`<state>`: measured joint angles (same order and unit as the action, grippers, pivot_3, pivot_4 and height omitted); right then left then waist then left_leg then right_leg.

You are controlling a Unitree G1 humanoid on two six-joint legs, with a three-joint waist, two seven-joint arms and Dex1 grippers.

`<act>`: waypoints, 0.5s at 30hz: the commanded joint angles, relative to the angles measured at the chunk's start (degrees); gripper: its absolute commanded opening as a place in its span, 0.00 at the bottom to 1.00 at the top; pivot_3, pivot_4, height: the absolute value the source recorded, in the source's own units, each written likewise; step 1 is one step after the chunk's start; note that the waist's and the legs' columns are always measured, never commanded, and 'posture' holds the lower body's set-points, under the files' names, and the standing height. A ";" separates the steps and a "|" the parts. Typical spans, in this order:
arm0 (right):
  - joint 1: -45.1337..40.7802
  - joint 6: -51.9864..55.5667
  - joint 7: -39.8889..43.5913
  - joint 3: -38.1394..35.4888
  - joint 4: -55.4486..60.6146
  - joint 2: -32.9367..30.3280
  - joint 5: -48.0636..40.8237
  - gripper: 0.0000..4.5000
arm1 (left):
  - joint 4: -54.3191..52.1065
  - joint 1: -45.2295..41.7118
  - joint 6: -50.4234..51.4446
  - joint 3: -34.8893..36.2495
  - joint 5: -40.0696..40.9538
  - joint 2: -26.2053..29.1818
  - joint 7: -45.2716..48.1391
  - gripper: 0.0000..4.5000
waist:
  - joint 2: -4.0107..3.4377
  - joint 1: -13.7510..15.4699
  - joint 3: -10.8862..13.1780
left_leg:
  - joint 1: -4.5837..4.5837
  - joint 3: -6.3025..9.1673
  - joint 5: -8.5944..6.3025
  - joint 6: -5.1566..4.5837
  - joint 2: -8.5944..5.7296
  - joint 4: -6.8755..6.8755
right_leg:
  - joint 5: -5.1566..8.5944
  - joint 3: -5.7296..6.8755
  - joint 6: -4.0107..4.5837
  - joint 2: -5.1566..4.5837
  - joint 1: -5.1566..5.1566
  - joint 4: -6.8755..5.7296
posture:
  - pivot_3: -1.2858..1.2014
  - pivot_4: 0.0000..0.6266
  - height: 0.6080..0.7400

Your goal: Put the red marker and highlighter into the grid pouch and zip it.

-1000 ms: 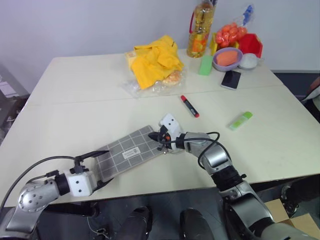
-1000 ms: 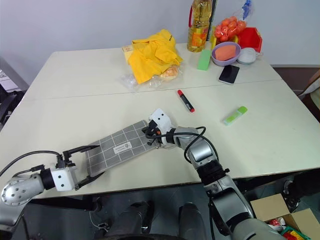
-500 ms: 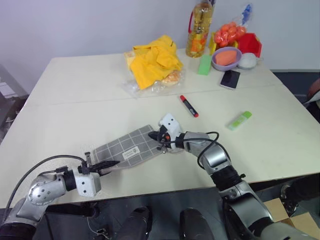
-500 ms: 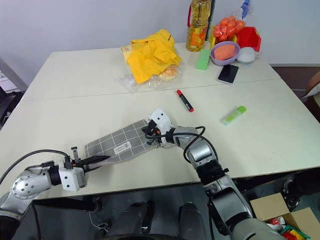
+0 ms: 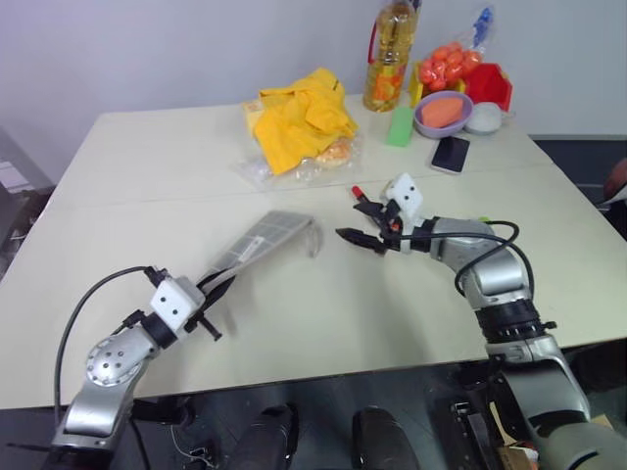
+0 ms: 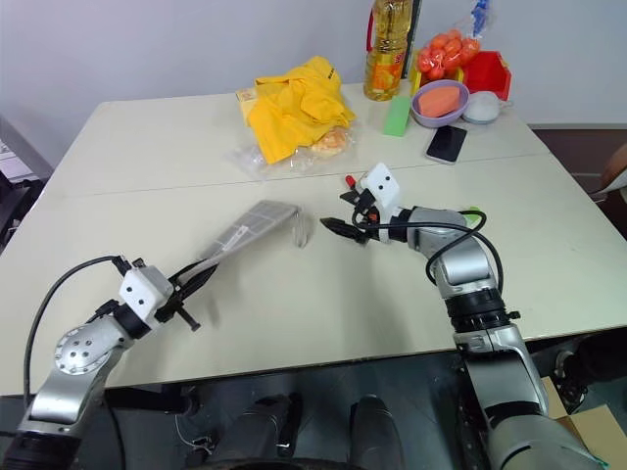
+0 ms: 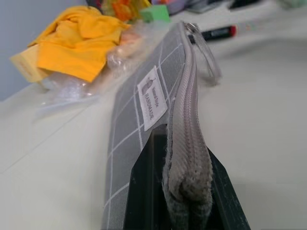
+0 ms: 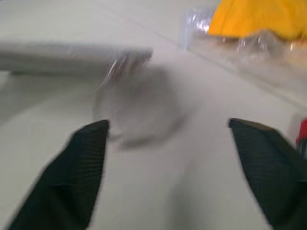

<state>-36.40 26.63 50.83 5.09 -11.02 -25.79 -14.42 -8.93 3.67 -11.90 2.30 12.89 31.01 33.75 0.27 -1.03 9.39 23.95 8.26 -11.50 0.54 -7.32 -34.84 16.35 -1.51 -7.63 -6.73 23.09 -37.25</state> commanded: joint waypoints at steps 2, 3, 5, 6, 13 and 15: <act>-0.40 3.94 -2.23 -1.08 3.49 2.28 -2.39 0.88 | -1.74 -1.52 0.46 -0.27 -1.12 -0.60 0.13 0.00 | -0.02 -0.03 0.01 | 0.02 -0.05 0.00 0.00 0.00 0.02 | 0.00 -0.06 0.00 0.00 0.04 -0.01 | 0.52 0.24 1.00; -0.67 4.56 -3.45 -1.04 3.14 3.26 -2.26 0.88 | -1.48 -2.04 0.41 -0.58 -1.33 -0.68 0.42 0.00 | -0.02 0.07 0.01 | 0.02 -0.05 0.00 0.01 0.00 0.03 | 0.00 -0.06 0.00 0.00 0.06 -0.01 | 0.52 0.24 1.00; -1.10 4.73 -5.22 -0.75 2.60 4.66 -1.49 0.88 | -1.22 -2.76 0.45 -1.01 -1.41 -0.92 0.95 0.00 | -0.02 0.22 0.01 | 0.03 -0.04 0.01 0.02 0.01 0.01 | 0.00 -0.06 0.00 0.01 0.05 0.00 | 0.52 0.24 1.00; -1.34 4.75 -6.12 -0.61 2.30 5.40 -1.12 0.88 | -1.13 -3.10 0.46 -1.28 -1.45 -1.05 1.17 0.00 | -0.02 0.23 0.01 | 0.03 -0.04 0.01 0.02 0.00 0.00 | 0.00 -0.06 0.00 0.01 0.07 0.00 | 0.52 0.24 1.00; -2.54 5.16 -7.87 0.11 1.30 8.10 -0.98 0.68 | -0.74 -4.37 0.35 -3.31 -3.24 -2.22 1.84 0.00 | -0.02 0.29 0.01 | 0.04 -0.04 0.01 0.02 -0.03 -0.01 | 0.00 -0.05 0.00 0.02 0.14 0.02 | 0.52 0.24 1.00; -3.04 5.65 -7.83 -0.10 0.92 8.03 -1.15 0.46 | -0.72 -4.60 0.47 -3.39 -3.41 -2.54 1.64 0.00 | -0.02 0.27 0.01 | 0.04 -0.05 0.01 0.02 -0.03 0.01 | 0.00 -0.06 0.00 0.02 0.13 0.02 | 0.52 0.24 1.00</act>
<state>-37.65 32.26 43.12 5.78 -10.63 -17.84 -14.78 -8.98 -0.36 -11.04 -1.25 9.91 28.52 35.49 0.25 -0.76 9.40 23.99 8.22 -11.49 0.55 -7.35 -34.83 16.35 -1.57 -7.62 -6.71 23.22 -37.24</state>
